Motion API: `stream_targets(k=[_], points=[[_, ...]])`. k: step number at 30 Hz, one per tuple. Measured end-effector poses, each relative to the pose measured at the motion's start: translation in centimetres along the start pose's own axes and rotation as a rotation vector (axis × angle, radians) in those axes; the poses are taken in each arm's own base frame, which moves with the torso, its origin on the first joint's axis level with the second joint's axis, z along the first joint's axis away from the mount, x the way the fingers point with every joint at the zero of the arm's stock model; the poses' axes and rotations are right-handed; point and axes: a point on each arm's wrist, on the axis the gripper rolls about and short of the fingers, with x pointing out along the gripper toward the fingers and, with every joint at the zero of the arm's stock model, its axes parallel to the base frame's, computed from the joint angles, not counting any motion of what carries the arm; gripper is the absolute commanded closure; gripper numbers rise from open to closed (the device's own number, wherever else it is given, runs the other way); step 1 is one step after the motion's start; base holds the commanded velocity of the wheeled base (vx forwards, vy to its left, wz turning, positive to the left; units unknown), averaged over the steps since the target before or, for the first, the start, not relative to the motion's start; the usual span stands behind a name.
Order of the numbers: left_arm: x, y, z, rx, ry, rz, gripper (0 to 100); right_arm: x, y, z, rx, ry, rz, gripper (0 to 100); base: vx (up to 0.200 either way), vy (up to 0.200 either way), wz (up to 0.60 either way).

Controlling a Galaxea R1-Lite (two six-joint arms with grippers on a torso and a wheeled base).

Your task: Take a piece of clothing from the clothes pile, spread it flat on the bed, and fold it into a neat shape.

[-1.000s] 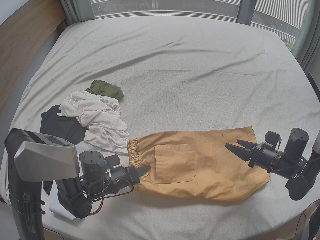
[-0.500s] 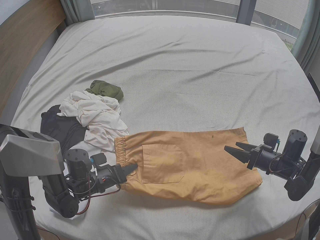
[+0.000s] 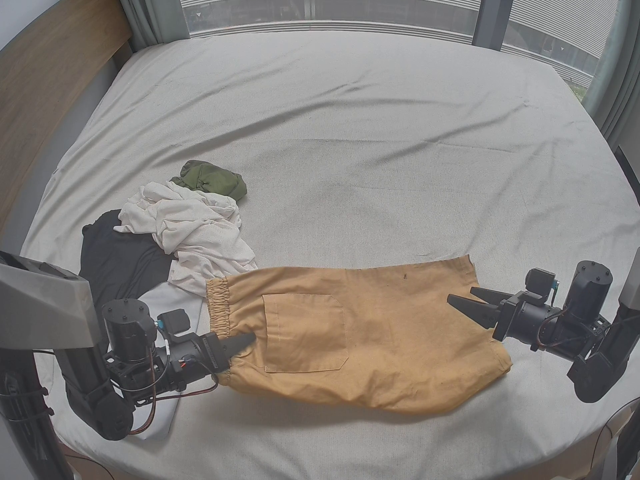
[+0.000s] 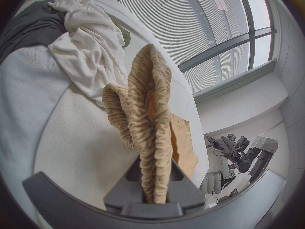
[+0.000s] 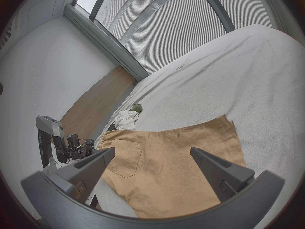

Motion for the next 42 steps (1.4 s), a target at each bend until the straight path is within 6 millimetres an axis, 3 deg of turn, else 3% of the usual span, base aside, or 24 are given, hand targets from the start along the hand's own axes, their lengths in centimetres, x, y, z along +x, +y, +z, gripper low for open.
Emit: stream_targets(k=[25, 33, 42], points=[[-5.8, 3.0, 0.7, -0.042, -0.04, 0.134, 100, 0.0, 0.3, 0.1, -0.005, -0.004, 0.008, 0, 0.0, 0.0, 0.0], [-6.2, 3.0, 0.8, -0.045, -0.05, 0.139, 100, 0.0, 0.3, 0.2, -0.006, -0.007, 0.008, 0, 0.0, 0.0, 0.0], [-4.8, 0.9, 1.7, 0.016, -0.071, 0.047, 100, 0.0, 0.3, 0.2, -0.006, -0.007, 0.008, 0, 0.0, 0.0, 0.0]])
